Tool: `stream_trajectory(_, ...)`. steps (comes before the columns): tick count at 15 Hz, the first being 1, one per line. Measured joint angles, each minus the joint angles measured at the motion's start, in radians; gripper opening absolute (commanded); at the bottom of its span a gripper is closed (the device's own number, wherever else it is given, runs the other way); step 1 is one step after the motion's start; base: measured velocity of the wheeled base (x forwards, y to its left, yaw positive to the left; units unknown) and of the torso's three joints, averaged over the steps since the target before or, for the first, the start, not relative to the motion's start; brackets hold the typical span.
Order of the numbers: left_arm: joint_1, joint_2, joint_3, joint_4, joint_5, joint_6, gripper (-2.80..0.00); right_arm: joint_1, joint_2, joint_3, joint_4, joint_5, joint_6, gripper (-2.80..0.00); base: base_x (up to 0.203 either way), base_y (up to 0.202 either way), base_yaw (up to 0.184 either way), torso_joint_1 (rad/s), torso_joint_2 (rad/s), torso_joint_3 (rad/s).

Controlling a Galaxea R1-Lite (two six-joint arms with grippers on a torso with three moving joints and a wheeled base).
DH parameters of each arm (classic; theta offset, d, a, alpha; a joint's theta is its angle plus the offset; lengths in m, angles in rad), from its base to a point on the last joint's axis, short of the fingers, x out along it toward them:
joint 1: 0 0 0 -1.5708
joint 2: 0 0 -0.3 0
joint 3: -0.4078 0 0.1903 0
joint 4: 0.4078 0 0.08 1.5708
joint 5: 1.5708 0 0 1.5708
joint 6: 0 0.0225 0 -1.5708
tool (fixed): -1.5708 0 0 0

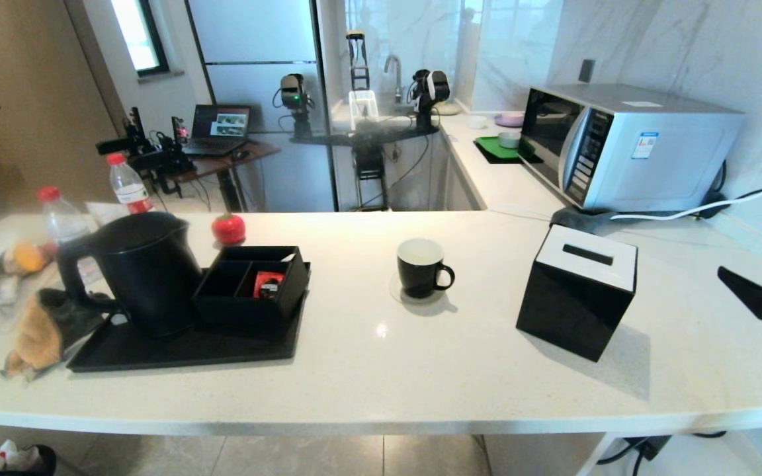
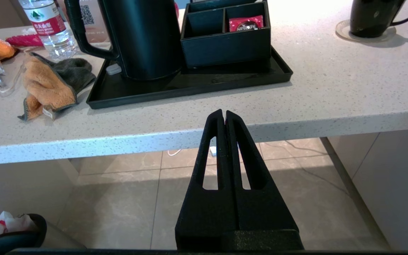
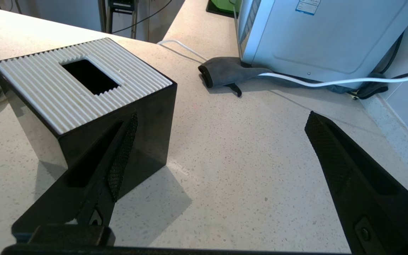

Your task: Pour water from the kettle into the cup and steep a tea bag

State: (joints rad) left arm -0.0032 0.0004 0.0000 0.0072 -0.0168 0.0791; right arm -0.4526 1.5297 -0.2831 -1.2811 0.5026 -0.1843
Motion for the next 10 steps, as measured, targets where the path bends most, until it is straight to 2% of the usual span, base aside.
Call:
stream_trajectory(1, 0.0, 0.0, 0.0, 0.0, 0.0, 0.0, -2.8, -0.001, -0.006, 0.005, 0.0, 0.001, 0.0, -2.8, 0.0, 0.0, 0.0, 0.0, 0.0, 0.0)
stream_trajectory(7, 0.0, 0.0, 0.0, 0.0, 0.0, 0.0, -2.8, -0.003, -0.063, 0.055, 0.021, 0.001, 0.031, -2.8, 0.0, 0.0, 0.0, 0.0, 0.0, 0.0)
stream_trajectory(10, 0.0, 0.0, 0.0, 0.0, 0.0, 0.0, -2.8, -0.003, -0.155, 0.082, 0.144, -0.002, 0.038, -2.8, 0.0, 0.0, 0.0, 0.0, 0.0, 0.0)
